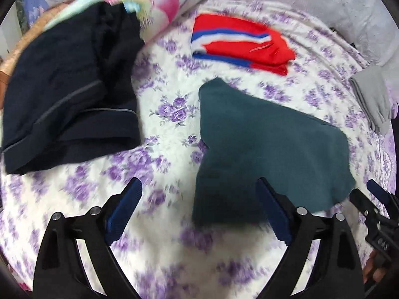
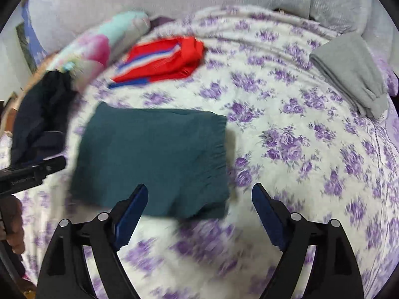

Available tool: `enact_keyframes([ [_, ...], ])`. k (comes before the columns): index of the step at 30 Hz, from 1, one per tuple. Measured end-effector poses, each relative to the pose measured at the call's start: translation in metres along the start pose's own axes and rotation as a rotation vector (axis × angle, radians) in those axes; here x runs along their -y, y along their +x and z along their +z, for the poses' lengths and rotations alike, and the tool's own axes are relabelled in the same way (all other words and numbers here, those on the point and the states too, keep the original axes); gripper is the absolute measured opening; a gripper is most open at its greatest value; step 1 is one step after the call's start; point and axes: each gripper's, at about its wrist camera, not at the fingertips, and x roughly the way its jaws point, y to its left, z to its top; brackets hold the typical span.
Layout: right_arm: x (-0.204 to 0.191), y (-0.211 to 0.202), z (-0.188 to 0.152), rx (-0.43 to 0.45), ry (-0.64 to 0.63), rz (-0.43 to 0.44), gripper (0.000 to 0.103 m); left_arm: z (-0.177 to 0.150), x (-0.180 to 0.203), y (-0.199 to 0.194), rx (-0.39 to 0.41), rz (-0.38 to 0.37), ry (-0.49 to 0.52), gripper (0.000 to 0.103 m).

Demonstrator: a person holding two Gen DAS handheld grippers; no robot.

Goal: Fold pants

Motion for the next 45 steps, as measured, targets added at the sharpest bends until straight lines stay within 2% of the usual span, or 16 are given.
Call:
enact_keyframes([
  [3, -0.010, -0.023, -0.009, 0.033, 0.006, -0.007, 0.090, -0.013, 0.013, -0.032, 0.068, 0.029, 0.044, 0.091],
  [5, -0.015, -0.034, -0.014, 0.039, 0.021, 0.003, 0.090, -0.022, 0.020, -0.047, 0.081, 0.028, 0.090, 0.093],
  [8, -0.021, -0.050, -0.022, 0.063, 0.026, -0.012, 0.092, -0.035, 0.022, -0.065, 0.101, 0.015, 0.090, 0.093],
  [11, -0.021, -0.066, -0.032, 0.088, 0.058, -0.025, 0.092, -0.050, 0.029, -0.079, 0.132, 0.091, 0.115, 0.093],
  [19, -0.026, -0.094, -0.055, 0.104, 0.091, -0.077, 0.095, -0.070, 0.042, -0.103, 0.150, 0.049, 0.158, 0.093],
  [28, -0.039, -0.114, -0.072, 0.127, 0.107, -0.077, 0.095, -0.086, 0.042, -0.123, 0.150, 0.005, 0.172, 0.093],
  [45, -0.049, -0.124, -0.086, 0.127, 0.118, -0.077, 0.096, -0.108, 0.033, -0.145, 0.158, -0.024, 0.183, 0.093],
])
